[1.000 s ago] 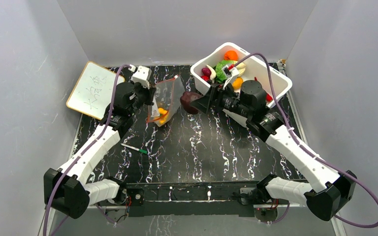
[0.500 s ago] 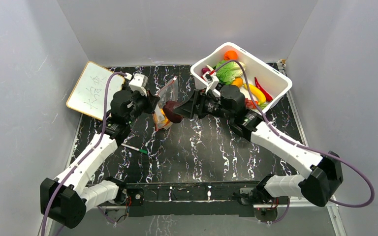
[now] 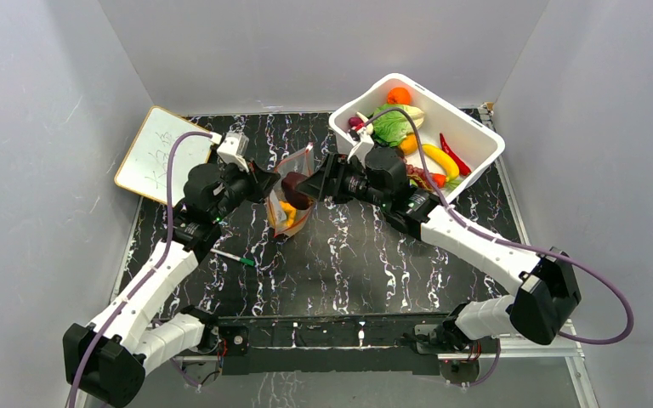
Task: Place the food in the zip-top bag and seal the zipper
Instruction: Place the fake fruit in the zipper food storage bag.
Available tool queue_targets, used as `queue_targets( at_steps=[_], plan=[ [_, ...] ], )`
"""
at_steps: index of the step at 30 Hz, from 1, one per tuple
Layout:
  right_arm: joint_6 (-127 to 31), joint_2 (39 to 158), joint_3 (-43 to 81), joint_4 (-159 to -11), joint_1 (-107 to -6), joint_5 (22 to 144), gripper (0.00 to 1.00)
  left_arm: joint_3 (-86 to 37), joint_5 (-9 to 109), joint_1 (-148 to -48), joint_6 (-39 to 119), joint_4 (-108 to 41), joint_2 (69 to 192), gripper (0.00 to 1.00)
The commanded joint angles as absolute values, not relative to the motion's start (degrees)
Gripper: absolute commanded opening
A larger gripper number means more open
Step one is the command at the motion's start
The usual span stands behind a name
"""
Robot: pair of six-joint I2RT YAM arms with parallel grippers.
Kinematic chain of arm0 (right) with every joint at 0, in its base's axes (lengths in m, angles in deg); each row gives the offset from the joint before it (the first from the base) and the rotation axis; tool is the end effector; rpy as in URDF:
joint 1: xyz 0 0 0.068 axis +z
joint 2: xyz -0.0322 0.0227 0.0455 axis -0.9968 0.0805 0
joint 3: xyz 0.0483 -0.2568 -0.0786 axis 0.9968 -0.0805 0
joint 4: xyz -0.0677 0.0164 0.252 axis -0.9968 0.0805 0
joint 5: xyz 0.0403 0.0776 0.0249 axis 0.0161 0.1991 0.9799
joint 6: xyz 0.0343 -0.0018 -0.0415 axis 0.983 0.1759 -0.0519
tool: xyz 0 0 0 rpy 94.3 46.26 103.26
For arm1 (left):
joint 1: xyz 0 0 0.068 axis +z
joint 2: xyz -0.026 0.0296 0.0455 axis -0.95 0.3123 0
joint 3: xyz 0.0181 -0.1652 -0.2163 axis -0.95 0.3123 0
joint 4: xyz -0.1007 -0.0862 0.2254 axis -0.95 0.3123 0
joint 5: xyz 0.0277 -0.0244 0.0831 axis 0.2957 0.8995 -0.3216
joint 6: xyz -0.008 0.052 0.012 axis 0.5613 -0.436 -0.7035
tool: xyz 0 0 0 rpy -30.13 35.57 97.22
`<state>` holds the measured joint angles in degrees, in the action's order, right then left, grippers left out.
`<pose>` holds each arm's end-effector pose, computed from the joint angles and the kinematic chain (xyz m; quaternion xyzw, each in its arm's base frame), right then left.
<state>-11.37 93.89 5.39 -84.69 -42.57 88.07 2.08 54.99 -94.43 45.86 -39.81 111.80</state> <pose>0.2261 0.2205 0.3373 -0.0651 0.7902 0.4782 0.3777 0.2147 -0.0982 0.3412 0.1079 0.7158 -0.3137 0.6145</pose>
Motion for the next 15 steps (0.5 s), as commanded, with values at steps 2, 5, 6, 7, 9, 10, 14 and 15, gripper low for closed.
queue_targets(
  at_steps=[2, 5, 6, 7, 9, 10, 14, 15],
  plan=[
    [-11.45, 95.26, 7.53, -85.06, -42.18, 82.99, 0.30, 2.59, 58.62, -94.62, 48.07, -41.80, 109.66, 0.00],
    [-11.40, 96.19, 7.82, -84.62, -42.14, 82.20, 0.31, 2.48, 59.95, -94.61, 48.86, -42.14, 109.61, 0.00],
    [-11.44, 96.50, 7.94, -84.45, -42.14, 81.89, 0.31, 2.53, 60.57, -94.57, 49.19, -42.35, 109.54, 0.00],
    [-11.31, 96.83, 8.03, -84.23, -42.08, 81.48, 0.32, 2.62, 60.92, -94.57, 49.64, -42.72, 109.45, 0.00],
    [-11.45, 97.54, 8.42, -83.62, -42.01, 80.28, 0.32, 2.71, 61.95, -94.56, 50.42, -43.38, 109.36, 0.00],
    [-11.43, 97.94, 8.82, -83.16, -41.96, 79.58, 0.32, 2.75, 62.29, -94.56, 50.83, -43.69, 109.27, 0.00],
    [-10.80, 99.15, 9.99, -81.26, -41.84, 77.07, 0.38, 2.94, 63.08, -94.56, 51.98, -44.57, 109.14, 0.00],
    [-10.62, 99.30, 10.19, -81.10, -41.76, 76.64, 0.39, 3.02, 63.19, -94.56, 52.01, -44.75, 109.13, 0.00]
  ],
)
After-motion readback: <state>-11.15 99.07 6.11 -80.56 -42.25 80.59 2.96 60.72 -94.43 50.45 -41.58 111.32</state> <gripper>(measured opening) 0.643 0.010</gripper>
